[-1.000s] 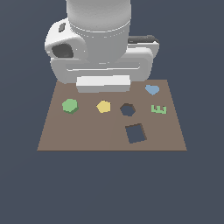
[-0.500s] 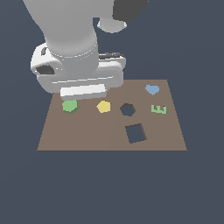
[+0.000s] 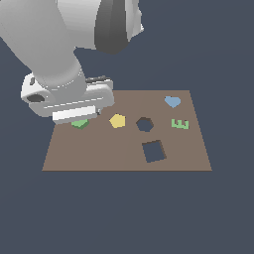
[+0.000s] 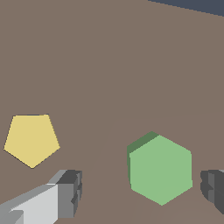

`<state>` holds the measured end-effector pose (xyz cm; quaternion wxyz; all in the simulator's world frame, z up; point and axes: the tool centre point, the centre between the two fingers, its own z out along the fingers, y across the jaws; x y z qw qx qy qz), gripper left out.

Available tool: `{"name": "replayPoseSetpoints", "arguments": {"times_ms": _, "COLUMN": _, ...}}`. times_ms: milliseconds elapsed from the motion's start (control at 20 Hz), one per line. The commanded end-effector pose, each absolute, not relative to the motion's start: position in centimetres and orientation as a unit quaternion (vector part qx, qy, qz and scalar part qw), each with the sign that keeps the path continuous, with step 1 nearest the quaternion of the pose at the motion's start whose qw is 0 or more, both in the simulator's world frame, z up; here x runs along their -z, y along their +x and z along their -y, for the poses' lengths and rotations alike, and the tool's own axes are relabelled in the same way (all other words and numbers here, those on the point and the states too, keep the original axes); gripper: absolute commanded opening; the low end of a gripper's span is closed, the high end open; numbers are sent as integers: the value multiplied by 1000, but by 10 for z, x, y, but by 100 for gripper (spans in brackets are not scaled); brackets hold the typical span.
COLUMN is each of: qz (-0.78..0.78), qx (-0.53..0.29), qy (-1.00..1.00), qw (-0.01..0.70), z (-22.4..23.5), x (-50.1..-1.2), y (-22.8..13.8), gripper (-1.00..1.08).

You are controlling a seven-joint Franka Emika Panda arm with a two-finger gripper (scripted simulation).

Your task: Insert a designated object into the corresponding slot on a board.

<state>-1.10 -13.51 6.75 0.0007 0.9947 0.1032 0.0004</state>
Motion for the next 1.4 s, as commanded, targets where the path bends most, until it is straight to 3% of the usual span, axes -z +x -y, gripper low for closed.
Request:
{"name": "replayPoseSetpoints", "arguments": {"times_ms": 0, "qz": -111, "qx": -1, "qy": 994, "qw": 0, "z": 145, "x": -59, "y": -11, "gripper": 100}}
{"name": "replayPoseSetpoints", "arguments": {"times_ms": 1000, "qz": -120, "qx": 0, "qy": 993, "qw": 0, "z": 157, "x": -30, "y": -10, "gripper": 100}}
{"name": "replayPoseSetpoints", "arguments": {"times_ms": 1050, "qz": -120, "qx": 0, "qy": 993, "qw": 0, "z": 157, "x": -30, "y": -10, "gripper": -100}}
{"name": "replayPoseSetpoints", "arguments": {"times_ms": 1350, "qz": -120, "qx": 0, "qy": 993, "qw": 0, "z": 157, "x": -30, "y": -10, "gripper": -100}}
